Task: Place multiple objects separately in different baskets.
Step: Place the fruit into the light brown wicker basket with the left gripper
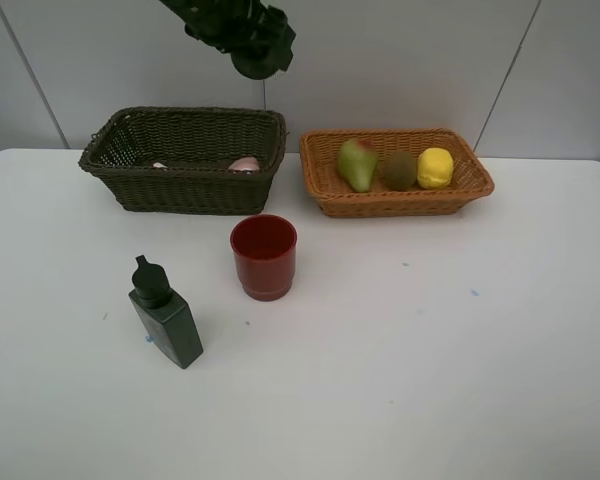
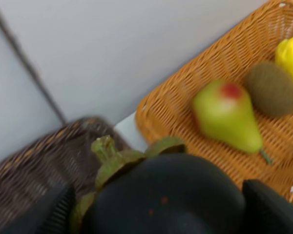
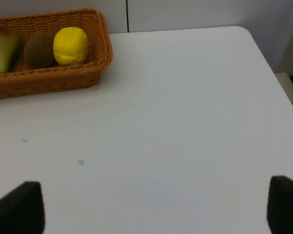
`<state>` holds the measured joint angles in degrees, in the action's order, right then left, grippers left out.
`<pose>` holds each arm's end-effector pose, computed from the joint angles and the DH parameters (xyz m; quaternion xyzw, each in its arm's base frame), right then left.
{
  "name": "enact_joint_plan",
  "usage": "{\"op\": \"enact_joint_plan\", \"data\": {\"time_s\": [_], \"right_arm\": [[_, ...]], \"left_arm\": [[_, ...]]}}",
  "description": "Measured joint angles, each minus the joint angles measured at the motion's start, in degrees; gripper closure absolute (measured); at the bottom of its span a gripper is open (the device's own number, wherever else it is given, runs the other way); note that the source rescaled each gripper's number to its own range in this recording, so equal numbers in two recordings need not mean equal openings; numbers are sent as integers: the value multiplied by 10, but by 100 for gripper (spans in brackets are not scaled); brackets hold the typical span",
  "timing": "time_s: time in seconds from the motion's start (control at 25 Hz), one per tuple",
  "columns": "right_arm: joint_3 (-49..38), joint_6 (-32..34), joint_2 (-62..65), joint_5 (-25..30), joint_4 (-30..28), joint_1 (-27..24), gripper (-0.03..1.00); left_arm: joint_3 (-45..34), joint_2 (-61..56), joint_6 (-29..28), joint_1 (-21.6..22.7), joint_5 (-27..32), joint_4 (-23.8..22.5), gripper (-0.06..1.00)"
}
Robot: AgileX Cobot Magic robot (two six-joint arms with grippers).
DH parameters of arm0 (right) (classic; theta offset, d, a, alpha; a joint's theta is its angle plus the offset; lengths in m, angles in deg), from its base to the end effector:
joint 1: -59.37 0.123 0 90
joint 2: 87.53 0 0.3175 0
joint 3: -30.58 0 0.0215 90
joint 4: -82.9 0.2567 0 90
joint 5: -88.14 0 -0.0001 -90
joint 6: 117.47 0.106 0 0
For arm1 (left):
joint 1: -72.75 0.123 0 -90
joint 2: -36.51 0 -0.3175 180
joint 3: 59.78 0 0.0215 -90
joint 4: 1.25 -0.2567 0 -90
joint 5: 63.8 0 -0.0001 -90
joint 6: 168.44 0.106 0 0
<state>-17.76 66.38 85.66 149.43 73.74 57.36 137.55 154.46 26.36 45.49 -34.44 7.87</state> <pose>-0.0232 -0.0140 0.2787 0.0476 0.8460 -0.0713 0.5262 0.4286 -0.2301 0.3098 0.2809 0.8598 -0.1100 0.4119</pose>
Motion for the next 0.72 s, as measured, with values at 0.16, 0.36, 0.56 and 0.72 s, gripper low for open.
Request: {"op": "enact_joint_plan", "data": {"time_s": [0.16,0.36,0.56,0.72], "right_arm": [[0,0,0,0,0,0,-3],[0,0,0,0,0,0,-3],[0,0,0,0,0,0,-3],[0,0,0,0,0,0,-3]], "left_arm": [[68,62,9,-22,-8,-1,9],[137,129,9,-41,-8,1,9],[172,178,23,-55,-19,2,9],[181,206,32,-66,-43,8,9]]}}
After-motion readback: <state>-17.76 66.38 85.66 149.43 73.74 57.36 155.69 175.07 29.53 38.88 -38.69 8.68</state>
